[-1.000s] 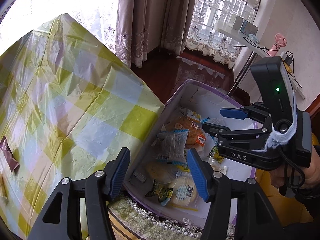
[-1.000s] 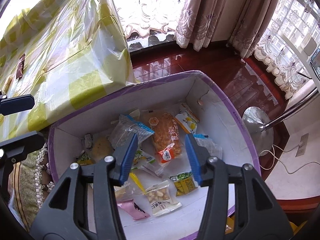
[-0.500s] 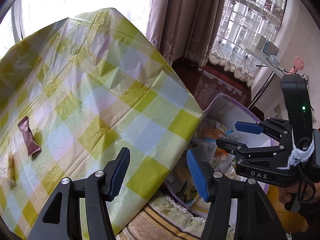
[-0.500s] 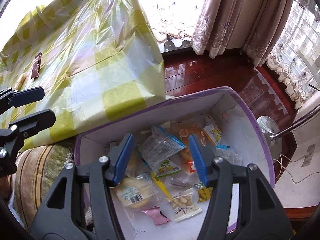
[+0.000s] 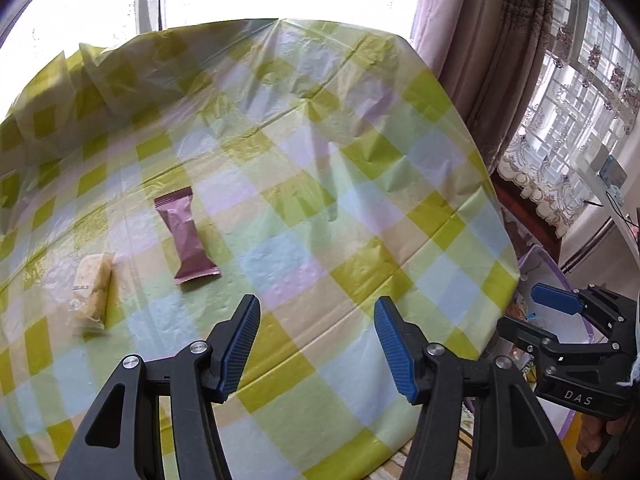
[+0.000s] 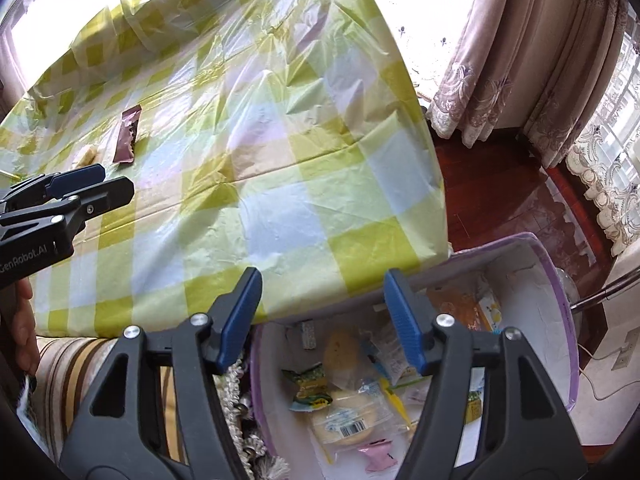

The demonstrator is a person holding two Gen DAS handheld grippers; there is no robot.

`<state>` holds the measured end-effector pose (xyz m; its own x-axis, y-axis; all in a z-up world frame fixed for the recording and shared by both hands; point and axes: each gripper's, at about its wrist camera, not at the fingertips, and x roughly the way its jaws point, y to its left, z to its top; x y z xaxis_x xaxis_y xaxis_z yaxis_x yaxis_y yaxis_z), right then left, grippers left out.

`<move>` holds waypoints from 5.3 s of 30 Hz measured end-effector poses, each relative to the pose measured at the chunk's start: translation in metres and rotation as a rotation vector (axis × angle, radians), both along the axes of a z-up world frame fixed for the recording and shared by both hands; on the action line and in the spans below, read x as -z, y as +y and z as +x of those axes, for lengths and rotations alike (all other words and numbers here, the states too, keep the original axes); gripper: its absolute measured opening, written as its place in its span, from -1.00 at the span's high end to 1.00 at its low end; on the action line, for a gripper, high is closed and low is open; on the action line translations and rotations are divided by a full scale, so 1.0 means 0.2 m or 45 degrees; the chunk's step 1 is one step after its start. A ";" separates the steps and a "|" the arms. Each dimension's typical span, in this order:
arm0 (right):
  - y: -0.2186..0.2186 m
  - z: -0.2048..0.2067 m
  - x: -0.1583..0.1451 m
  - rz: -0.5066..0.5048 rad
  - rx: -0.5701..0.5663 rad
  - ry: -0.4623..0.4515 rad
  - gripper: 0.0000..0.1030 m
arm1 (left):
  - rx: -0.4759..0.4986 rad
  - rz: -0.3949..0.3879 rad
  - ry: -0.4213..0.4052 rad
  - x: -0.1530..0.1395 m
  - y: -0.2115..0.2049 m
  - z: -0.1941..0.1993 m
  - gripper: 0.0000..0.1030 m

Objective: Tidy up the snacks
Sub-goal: 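Move both open tools back to the last snacks on the table, then grasp the pink bar with the right tool while the left tool grasps the round cookie packet, then lift both snacks and carry them over the white box, then lower both snacks into the white box and open both tools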

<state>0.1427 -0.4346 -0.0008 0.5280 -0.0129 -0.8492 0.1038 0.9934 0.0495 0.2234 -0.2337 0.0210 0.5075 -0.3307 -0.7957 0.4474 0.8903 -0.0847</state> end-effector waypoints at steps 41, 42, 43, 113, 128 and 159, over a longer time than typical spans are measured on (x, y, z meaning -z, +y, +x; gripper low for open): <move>0.95 0.77 0.04 0.076 -0.281 -0.129 -0.29 | -0.381 0.027 0.007 0.23 0.79 0.42 -0.12; 0.96 0.78 0.05 0.076 -0.285 -0.127 -0.29 | -0.377 0.039 -0.002 0.23 0.78 0.41 -0.10; 0.97 0.79 0.06 0.074 -0.284 -0.120 -0.27 | -0.375 0.049 -0.008 0.23 0.78 0.41 -0.09; 0.50 0.04 0.01 -0.001 -0.298 0.066 0.55 | -0.216 0.008 0.139 0.04 0.43 -0.29 0.31; -0.04 -0.34 -0.12 -0.059 -0.077 0.023 0.55 | 0.129 -0.111 0.174 -0.10 -0.12 -0.60 0.32; -0.46 -0.72 0.01 -0.067 0.268 -0.010 0.54 | 0.137 -0.161 0.447 0.14 -0.62 -0.85 0.29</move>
